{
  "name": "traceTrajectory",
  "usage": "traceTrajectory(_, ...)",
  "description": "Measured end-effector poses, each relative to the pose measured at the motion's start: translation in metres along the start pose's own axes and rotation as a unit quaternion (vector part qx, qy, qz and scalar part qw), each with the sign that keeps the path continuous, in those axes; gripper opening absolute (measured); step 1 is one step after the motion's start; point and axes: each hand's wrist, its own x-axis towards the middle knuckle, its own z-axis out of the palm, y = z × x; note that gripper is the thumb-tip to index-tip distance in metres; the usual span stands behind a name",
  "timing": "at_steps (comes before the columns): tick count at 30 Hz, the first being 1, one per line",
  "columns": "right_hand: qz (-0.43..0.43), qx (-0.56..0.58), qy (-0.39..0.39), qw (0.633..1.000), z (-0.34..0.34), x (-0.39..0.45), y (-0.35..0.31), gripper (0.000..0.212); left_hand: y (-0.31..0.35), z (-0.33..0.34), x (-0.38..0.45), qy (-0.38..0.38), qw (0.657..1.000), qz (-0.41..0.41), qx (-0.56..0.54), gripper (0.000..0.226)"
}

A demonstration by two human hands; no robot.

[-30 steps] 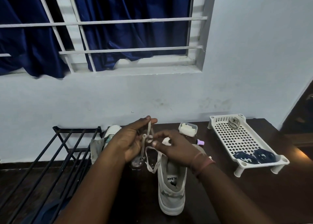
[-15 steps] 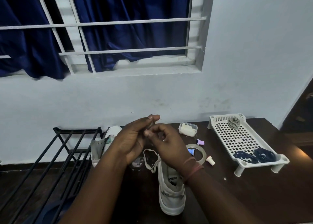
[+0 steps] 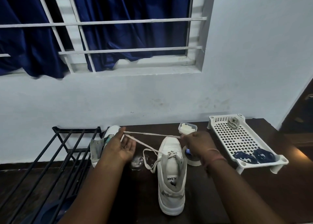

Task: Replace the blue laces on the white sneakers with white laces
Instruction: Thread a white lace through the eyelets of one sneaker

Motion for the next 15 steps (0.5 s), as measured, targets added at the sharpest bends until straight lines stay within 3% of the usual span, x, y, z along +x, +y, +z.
traceTrajectory(3,0.057,0.076,-0.013,0.995,-0.005,-0.001,0.003,0.036,-0.008,0.005,0.003,0.001,0.999,0.003,0.034,0.017)
traceTrajectory(5,0.045,0.044,-0.025,0.998,0.001,-0.002,0.001,0.031,-0.017,0.015,-0.002,-0.01,0.996,-0.018,0.09,0.018)
traceTrajectory(7,0.022,0.031,-0.06,0.997,0.006,-0.007,-0.005,0.023,-0.026,0.028,-0.013,-0.009,0.964,0.008,0.267,0.019)
traceTrajectory(8,0.013,0.034,-0.089,0.995,0.008,-0.01,-0.009,0.025,-0.032,0.032,-0.016,-0.02,0.915,0.062,0.398,0.022)
traceTrajectory(9,0.007,0.047,-0.119,0.992,0.01,-0.011,-0.011,0.029,-0.039,0.034,-0.018,-0.046,0.842,0.137,0.519,0.03)
traceTrajectory(11,-0.015,0.081,-0.182,0.98,0.012,-0.017,-0.017,0.029,-0.05,0.034,-0.016,-0.14,0.701,0.282,0.64,0.037)
traceTrajectory(13,-0.022,0.127,-0.213,0.968,0.014,-0.022,-0.019,0.018,-0.058,0.029,-0.011,-0.209,0.63,0.336,0.668,0.036)
traceTrajectory(15,-0.005,0.171,-0.194,0.966,0.013,-0.023,-0.017,0.018,-0.059,0.025,-0.008,-0.226,0.6,0.364,0.676,0.029)
